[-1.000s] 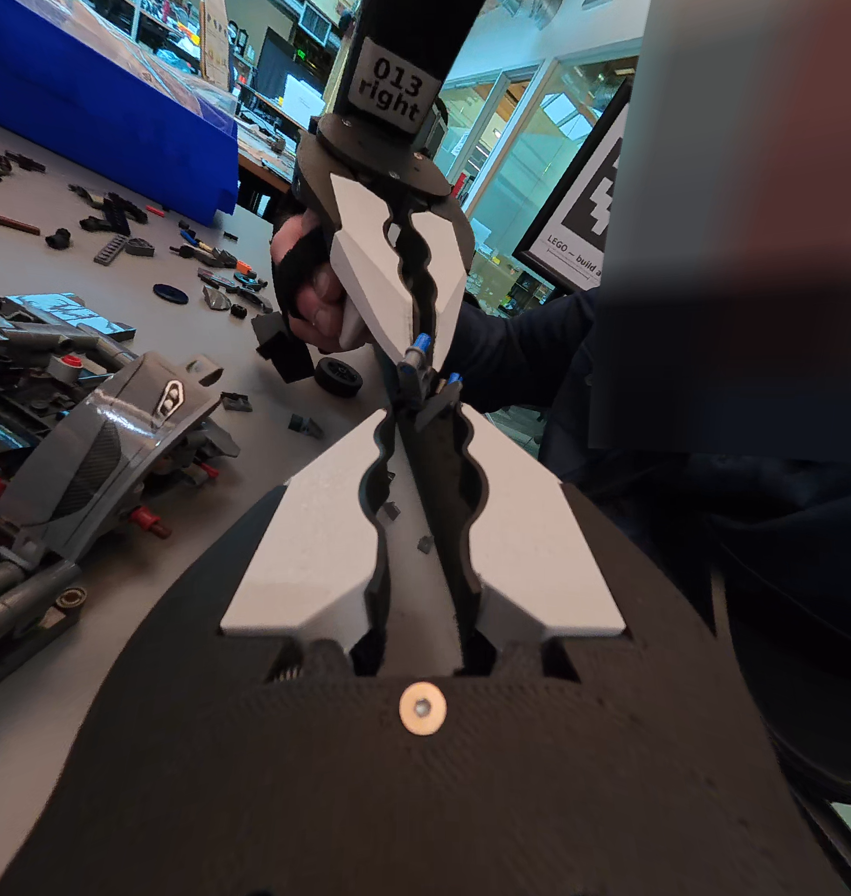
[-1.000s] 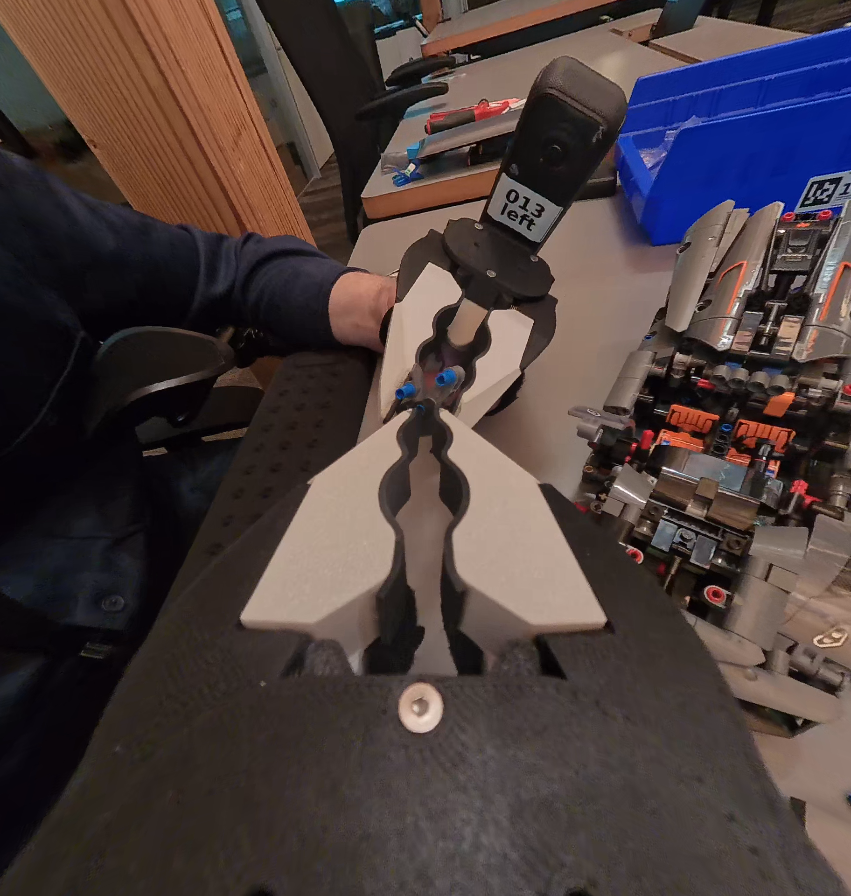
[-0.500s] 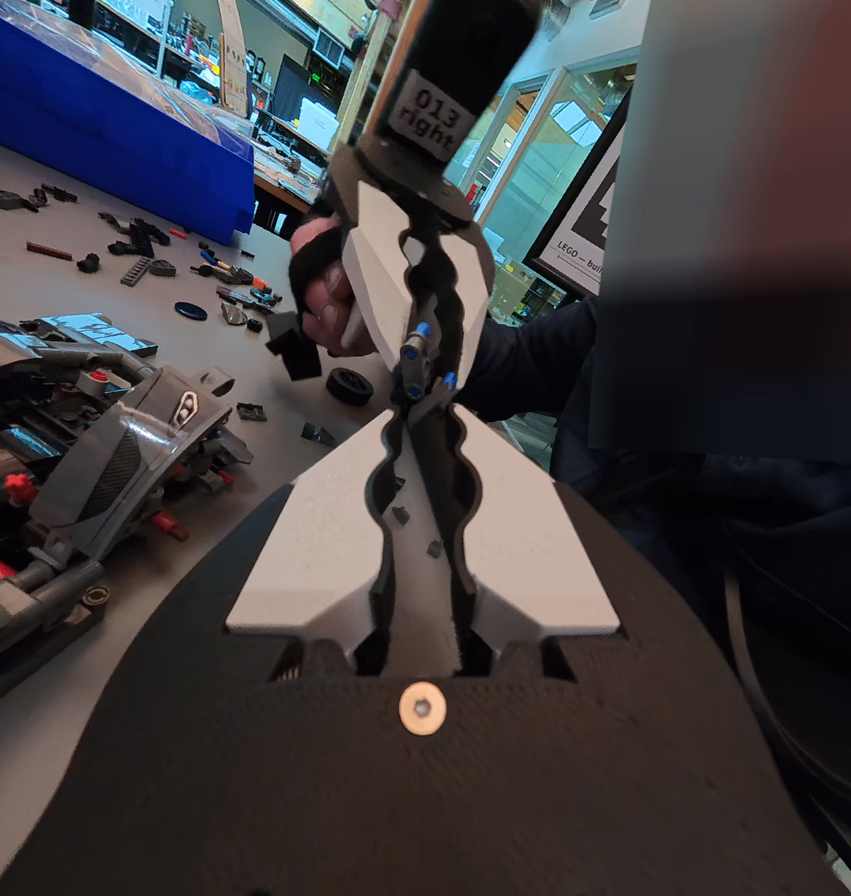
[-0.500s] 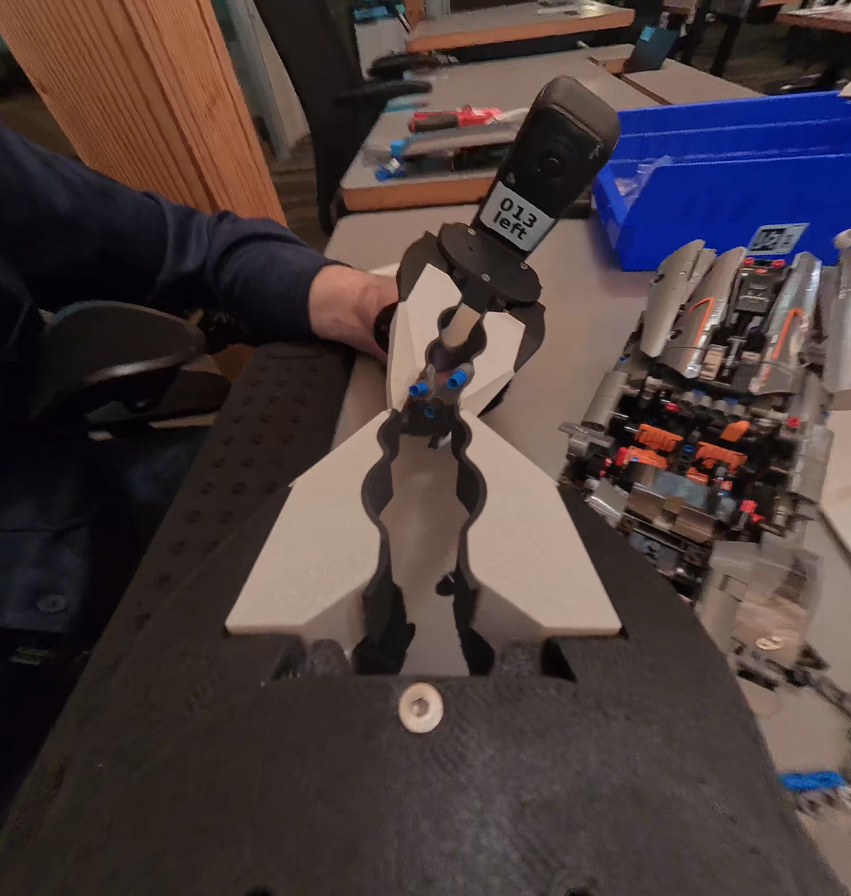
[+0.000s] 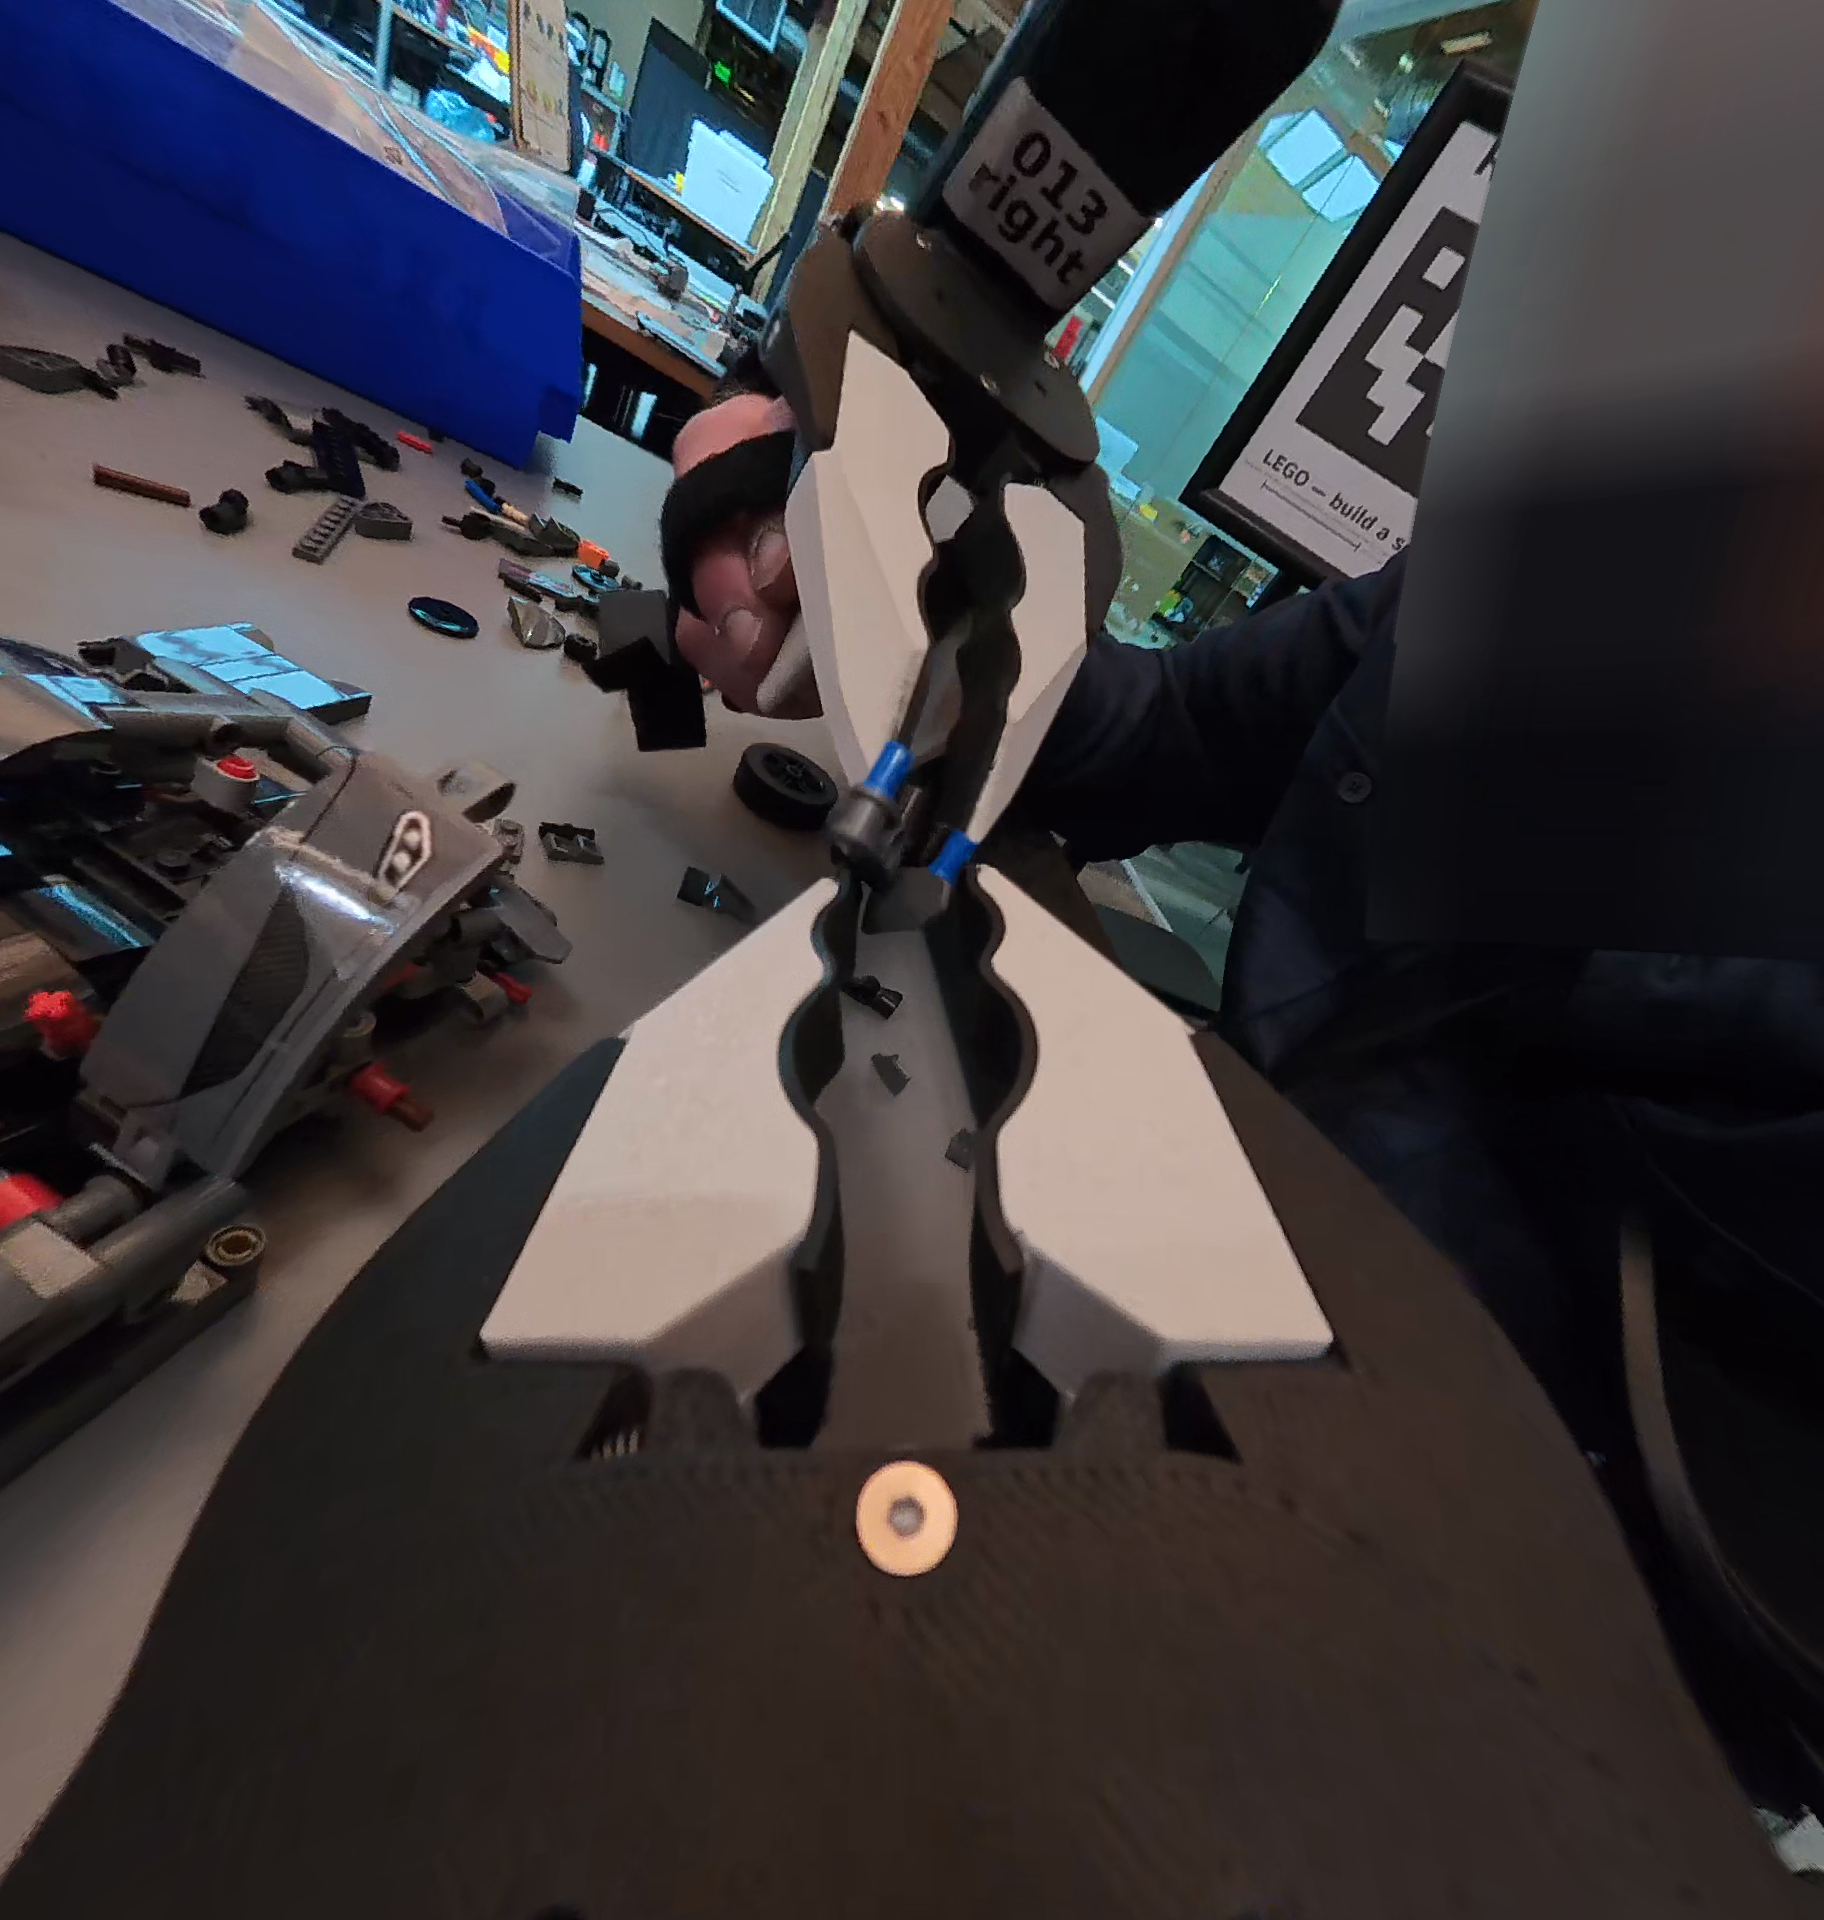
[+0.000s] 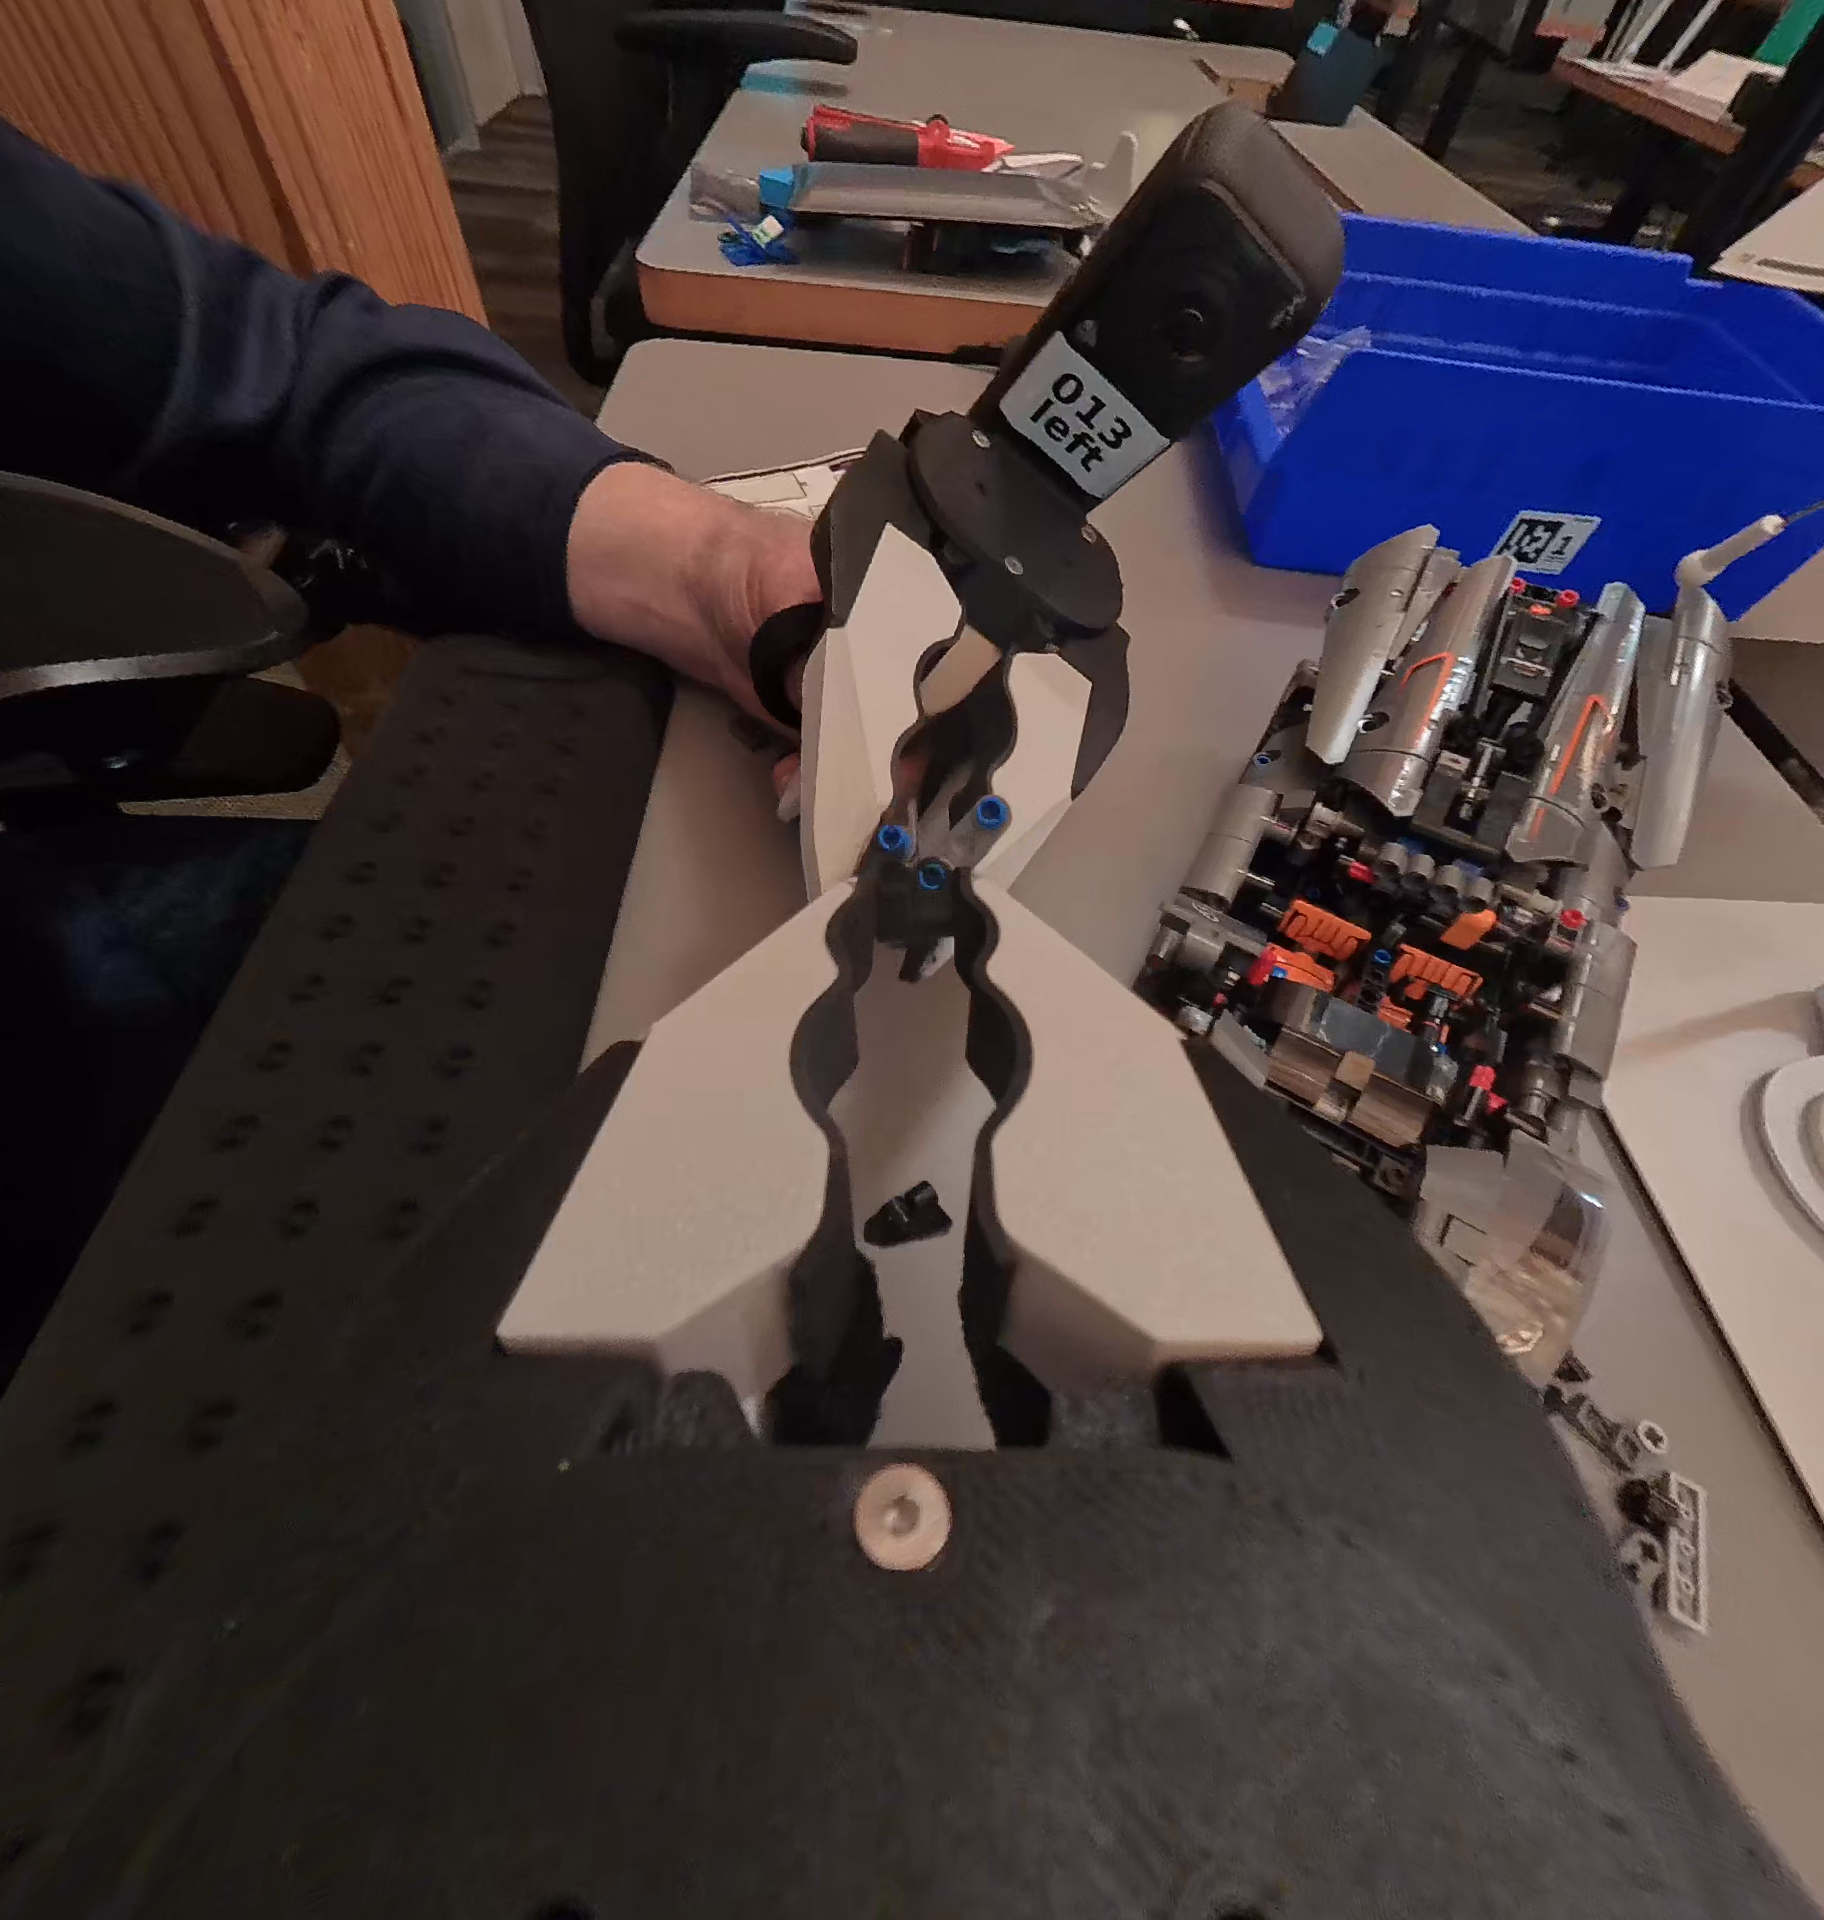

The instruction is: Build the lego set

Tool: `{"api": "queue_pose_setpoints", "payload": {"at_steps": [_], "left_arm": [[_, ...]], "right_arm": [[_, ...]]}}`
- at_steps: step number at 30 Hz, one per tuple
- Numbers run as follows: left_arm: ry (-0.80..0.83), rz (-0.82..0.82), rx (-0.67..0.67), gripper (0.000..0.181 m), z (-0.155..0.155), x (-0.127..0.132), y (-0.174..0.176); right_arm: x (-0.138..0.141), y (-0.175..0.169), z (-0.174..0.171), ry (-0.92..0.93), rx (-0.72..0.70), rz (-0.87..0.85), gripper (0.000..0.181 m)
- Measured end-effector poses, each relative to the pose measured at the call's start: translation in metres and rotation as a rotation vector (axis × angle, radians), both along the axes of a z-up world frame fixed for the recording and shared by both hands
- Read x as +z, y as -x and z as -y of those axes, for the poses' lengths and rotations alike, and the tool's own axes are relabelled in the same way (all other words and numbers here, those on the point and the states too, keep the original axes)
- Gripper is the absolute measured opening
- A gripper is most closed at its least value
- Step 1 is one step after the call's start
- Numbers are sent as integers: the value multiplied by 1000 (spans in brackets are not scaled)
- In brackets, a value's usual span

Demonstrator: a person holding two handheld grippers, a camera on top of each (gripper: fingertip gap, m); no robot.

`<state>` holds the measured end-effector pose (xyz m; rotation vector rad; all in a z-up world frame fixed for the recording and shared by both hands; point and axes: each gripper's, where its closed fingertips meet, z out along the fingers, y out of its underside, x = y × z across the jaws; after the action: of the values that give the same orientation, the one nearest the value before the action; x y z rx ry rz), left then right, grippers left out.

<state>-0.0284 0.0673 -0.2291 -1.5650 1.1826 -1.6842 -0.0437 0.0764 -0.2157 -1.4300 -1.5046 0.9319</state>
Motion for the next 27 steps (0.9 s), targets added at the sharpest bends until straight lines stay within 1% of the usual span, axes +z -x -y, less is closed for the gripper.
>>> {"api": "queue_pose_setpoints", "payload": {"at_steps": [3,7,13,17,20,27], "left_arm": [[-2,-13,6,16,-1,-2,1],[-30,-27,14,16,0,-2,0],[-42,11,43,18,-4,7,3],[-55,22,88,24,-12,11,6],[-92,32,117,29,-15,16,8],[-183,63,133,22,-10,24,9]], "right_arm": [[-2,1,-1,-34,-8,12,13],[-1,-1,0,-27,0,2,13],[7,-5,-3,116,25,-96,13],[15,-8,-4,203,50,-163,13],[15,-9,-1,265,87,-181,13],[13,-8,3,317,125,-183,13]]}}
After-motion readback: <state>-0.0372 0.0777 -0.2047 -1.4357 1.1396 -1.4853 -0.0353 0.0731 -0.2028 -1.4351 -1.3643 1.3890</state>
